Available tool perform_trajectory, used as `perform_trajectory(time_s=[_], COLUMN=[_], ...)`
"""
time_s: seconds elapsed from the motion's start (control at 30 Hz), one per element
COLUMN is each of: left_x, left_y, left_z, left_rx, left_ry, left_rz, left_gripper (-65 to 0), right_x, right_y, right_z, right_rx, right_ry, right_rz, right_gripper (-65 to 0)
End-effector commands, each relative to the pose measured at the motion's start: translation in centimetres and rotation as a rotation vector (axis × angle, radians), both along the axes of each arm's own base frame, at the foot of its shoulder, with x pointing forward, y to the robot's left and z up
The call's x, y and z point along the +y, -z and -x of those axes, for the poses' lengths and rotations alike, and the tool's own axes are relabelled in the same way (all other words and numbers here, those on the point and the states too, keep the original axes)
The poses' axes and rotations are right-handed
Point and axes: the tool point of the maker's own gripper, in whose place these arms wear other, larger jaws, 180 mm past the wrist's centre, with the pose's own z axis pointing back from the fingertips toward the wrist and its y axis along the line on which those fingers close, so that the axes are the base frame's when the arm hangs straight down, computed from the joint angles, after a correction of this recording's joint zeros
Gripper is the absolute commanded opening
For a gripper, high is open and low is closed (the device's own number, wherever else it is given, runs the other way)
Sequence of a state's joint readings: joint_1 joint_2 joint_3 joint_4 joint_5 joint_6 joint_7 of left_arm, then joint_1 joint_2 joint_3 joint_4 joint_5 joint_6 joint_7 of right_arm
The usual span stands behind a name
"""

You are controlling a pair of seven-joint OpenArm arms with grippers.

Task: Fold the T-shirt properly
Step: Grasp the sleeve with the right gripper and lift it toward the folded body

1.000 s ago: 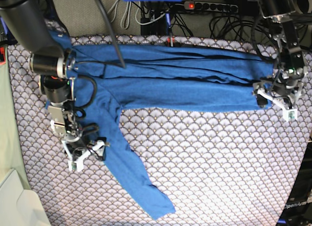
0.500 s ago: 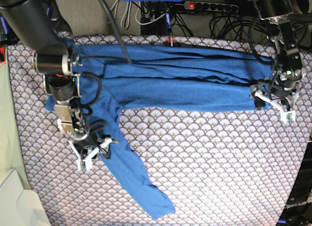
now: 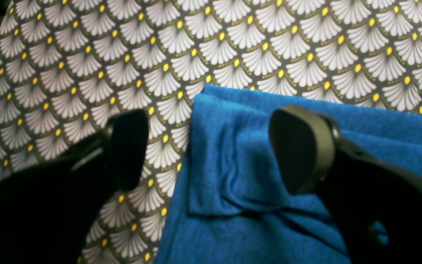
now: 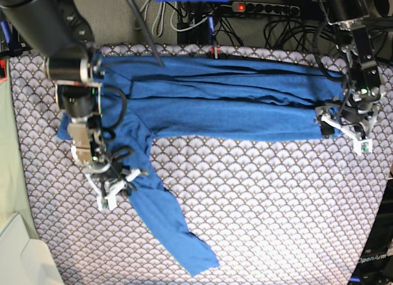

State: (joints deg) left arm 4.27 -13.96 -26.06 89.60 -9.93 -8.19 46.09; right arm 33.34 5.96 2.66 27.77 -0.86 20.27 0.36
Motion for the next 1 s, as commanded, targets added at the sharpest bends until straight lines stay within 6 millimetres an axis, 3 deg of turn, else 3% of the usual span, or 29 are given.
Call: perform_trajectory(time_s=[0.0, 0.1, 0.2, 0.3, 0.53, 0.73, 0.97], left_x=[0.6, 0.6, 0.5, 0.5, 0.7, 0.1, -0.3], left_y=[-1.5, -1.5, -1.5, -1.5, -1.8, -4.0, -4.6], left_z=[-0.8, -0.8, -0.8, -0.8, -0.9, -0.6, 0.4], left_rx=[-0.050, -0.050, -0.051, -0.051, -0.055, -0.104, -0.110], left_ry=[0.001, 0.001, 0.001, 0.001, 0.002, 0.030, 0.048], left_rz=[-0.023, -0.023, -0.022, -0.022, -0.028, -0.066, -0.085], left_gripper=[-12.1, -12.1, -12.1, -12.1, -12.1, -12.1, -12.1], right_x=[-0.1, 0.0, 2.4, 2.9, 8.1, 12.9, 15.1], right_y=[-2.7, -3.6, -5.0, -5.8, -7.0, -7.0, -7.8], right_z=[-1.7, -1.0, -0.1, 1.3, 6.2, 10.8, 13.6], right_rx=[-0.066, -0.089, -0.115, -0.118, -0.146, -0.140, -0.136], right_ry=[-0.006, -0.022, -0.113, -0.149, -0.284, -0.372, -0.402], right_rz=[0.001, 0.025, 0.020, 0.050, 0.101, 0.068, 0.041], right_gripper=[-65.0, -65.0, -65.0, -65.0, -65.0, -65.0, -65.0])
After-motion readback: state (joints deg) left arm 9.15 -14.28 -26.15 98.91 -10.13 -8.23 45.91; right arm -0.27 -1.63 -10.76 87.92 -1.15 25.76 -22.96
